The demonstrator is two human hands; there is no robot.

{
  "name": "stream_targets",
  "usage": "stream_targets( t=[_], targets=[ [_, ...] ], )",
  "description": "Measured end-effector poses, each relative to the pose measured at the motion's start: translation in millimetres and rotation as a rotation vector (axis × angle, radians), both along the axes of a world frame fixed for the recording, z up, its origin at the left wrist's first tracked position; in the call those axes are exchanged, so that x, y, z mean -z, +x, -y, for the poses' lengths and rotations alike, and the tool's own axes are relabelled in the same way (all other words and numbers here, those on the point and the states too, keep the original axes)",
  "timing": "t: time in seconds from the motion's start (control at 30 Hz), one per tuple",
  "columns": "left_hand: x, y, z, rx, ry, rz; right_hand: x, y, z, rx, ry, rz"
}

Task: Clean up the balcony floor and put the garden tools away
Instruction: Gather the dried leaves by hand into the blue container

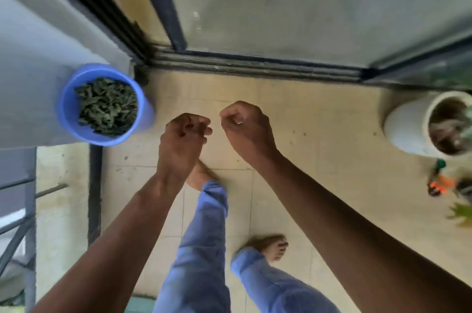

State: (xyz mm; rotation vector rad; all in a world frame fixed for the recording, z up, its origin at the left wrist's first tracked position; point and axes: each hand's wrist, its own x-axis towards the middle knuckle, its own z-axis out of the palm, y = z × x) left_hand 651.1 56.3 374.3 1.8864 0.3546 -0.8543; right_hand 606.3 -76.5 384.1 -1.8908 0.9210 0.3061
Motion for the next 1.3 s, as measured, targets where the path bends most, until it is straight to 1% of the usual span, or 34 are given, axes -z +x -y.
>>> stream_targets(
  t=[0.1,0.23,0.33,0.43,0.53,0.7,0.83,0.97,1.07,1.17,1.3],
  targets=[
    [-12.7,-53.0,51.5,0.164,0.001,-0.004,-8.8,-70.1,45.4,0.123,-0.044,-0.016],
    [-28.7,-144.3,127.0,0.41,-0.034,-0.052,-28.9,-177.9,111.0,0.287,-0.114,0.007],
    [-45.1,-215.5,182.0,0.624,-0.077,-0.014,-47.0,-265.8,154.8,0.414,-0.123,-0.004],
    [-57.0,-278.5,231.6,0.841,-0.095,0.022,-60.3,-353.1,188.6,0.54,-0.141,0.03],
    [-66.5,-339.6,278.4,1.066,-0.097,0.046,-70.6,-438.8,217.9,0.693,-0.159,0.02],
    [-80.0,-424.6,349.3,1.356,-0.094,0.044,-82.4,-554.1,261.9,0.941,-0.173,-0.01],
    [-80.2,-477.2,409.6,1.512,-0.082,0.049,-85.7,-620.1,294.3,1.099,-0.192,-0.002],
    [-74.2,-520.6,475.9,1.599,-0.09,0.044,-89.0,-670.5,336.1,1.21,-0.169,-0.011],
    [-74.9,-554.9,526.3,1.651,-0.126,0.037,-96.0,-703.5,369.0,1.248,-0.15,-0.019],
    [-80.7,-599.1,577.7,1.697,-0.164,0.016,-102.4,-741.6,406.6,1.283,-0.178,-0.022],
    [-67.8,-660.0,632.6,1.756,-0.153,-0.015,-89.2,-794.1,450.0,1.343,-0.151,-0.033]
  ],
)
